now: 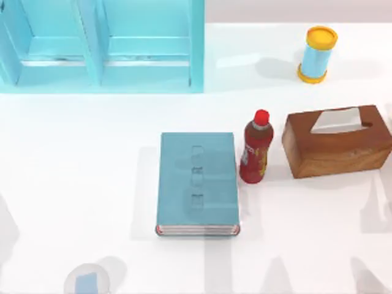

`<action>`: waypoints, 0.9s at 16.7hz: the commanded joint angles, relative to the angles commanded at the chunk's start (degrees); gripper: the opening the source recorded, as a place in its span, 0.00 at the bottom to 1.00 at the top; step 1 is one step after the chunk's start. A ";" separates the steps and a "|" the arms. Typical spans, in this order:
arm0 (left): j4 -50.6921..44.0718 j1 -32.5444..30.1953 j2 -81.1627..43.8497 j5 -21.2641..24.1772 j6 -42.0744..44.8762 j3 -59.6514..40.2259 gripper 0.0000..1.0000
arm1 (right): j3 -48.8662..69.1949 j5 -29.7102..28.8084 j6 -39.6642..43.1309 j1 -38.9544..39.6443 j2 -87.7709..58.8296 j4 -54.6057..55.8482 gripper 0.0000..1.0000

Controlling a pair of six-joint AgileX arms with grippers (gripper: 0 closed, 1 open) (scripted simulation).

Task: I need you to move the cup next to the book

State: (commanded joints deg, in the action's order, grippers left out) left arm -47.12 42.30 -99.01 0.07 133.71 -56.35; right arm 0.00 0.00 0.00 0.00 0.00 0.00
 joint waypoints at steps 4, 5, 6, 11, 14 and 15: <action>-6.59 -0.02 2.12 -0.13 -0.01 -3.72 0.00 | 0.00 0.00 0.00 0.00 0.00 0.00 1.00; -8.73 -0.03 2.65 -0.13 -0.02 -4.74 0.00 | 0.00 0.00 0.00 0.00 0.00 0.00 1.00; -10.27 -0.04 3.30 -0.05 -0.04 -5.90 0.00 | 0.00 0.00 0.00 0.00 0.00 0.00 1.00; -11.37 -0.03 4.14 -0.01 -0.15 -6.94 0.00 | 0.00 0.00 0.00 0.00 0.00 0.00 1.00; -11.53 -0.79 3.96 0.02 -1.54 -7.48 0.00 | 0.00 0.00 0.00 0.00 0.00 0.00 1.00; -11.69 -1.57 3.77 0.04 -3.02 -8.00 0.00 | 0.00 0.00 0.00 0.00 0.00 0.00 1.00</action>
State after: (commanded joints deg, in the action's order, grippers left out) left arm -58.82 40.73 -95.24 0.11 130.70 -64.36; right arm 0.00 0.00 0.00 0.00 0.00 0.00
